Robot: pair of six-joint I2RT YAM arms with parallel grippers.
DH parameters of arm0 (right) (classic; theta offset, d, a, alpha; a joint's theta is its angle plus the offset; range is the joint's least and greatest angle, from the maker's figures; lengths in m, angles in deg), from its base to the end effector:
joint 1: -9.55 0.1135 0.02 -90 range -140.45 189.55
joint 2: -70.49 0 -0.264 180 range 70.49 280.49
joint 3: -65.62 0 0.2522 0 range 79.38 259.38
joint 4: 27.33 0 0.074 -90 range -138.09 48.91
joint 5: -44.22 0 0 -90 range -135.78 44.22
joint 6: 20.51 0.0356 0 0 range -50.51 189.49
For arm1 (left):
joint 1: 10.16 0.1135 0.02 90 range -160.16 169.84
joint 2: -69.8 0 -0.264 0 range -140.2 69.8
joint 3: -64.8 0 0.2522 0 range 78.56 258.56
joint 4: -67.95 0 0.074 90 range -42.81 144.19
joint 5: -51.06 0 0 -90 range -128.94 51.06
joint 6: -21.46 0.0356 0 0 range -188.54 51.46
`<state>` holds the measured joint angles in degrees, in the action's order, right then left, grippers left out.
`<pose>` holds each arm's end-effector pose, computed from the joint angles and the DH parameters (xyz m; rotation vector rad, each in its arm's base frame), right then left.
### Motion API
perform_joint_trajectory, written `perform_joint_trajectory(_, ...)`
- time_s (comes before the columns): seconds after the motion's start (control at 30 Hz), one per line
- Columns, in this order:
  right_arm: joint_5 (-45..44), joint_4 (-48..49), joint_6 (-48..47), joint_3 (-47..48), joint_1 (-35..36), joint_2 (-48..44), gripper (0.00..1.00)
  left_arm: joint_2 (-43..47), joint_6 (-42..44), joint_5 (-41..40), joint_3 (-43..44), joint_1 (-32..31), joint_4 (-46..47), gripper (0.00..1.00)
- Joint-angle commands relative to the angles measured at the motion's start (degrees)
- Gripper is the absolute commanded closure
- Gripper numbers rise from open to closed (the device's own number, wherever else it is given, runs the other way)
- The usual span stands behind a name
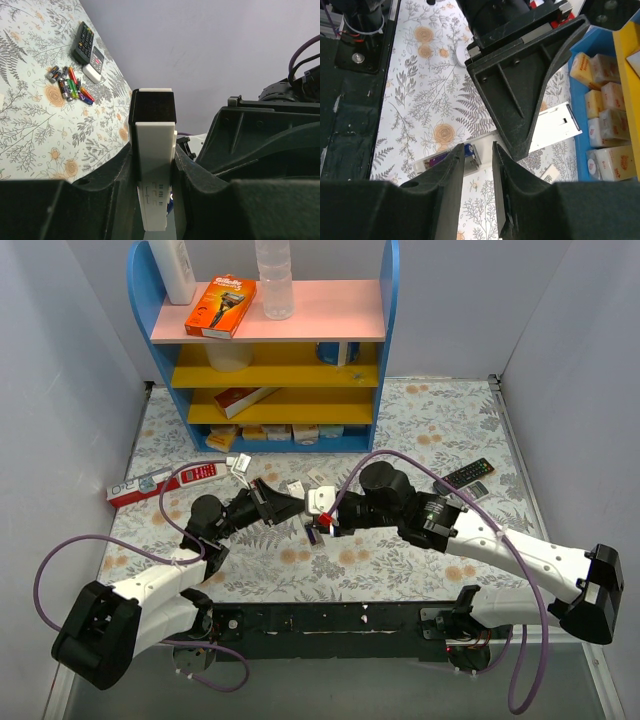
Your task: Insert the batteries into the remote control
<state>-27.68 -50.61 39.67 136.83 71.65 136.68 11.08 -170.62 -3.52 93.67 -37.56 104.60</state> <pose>0.1152 0.2412 0.3433 -1.5326 1.1747 0.6791 0.1716 -0.1122 0.2258 -0.5920 1.8711 -2.1328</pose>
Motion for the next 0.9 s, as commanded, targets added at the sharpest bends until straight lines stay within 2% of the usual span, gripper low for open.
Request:
perform_joint_trajectory(0.0, 2.0, -1.6, -1.9, 3.3, -0.8, 1.0, 0.65, 1.9, 1.6, 1.2, 2.7, -0.1, -1.0, 1.00)
perform_joint_trajectory(0.6, 6.1, -2.9, -1.9, 3.5, -1.6, 3.8, 0.72, 1.3, 1.5, 1.5, 3.5, -0.1, -0.6, 1.00)
perform_joint_trajectory(0.87, 6.7, -3.7, -1.7, 3.1, -2.1, 5.3, 0.81, 1.8, 0.5, 1.0, 3.5, -0.1, 0.8, 1.00)
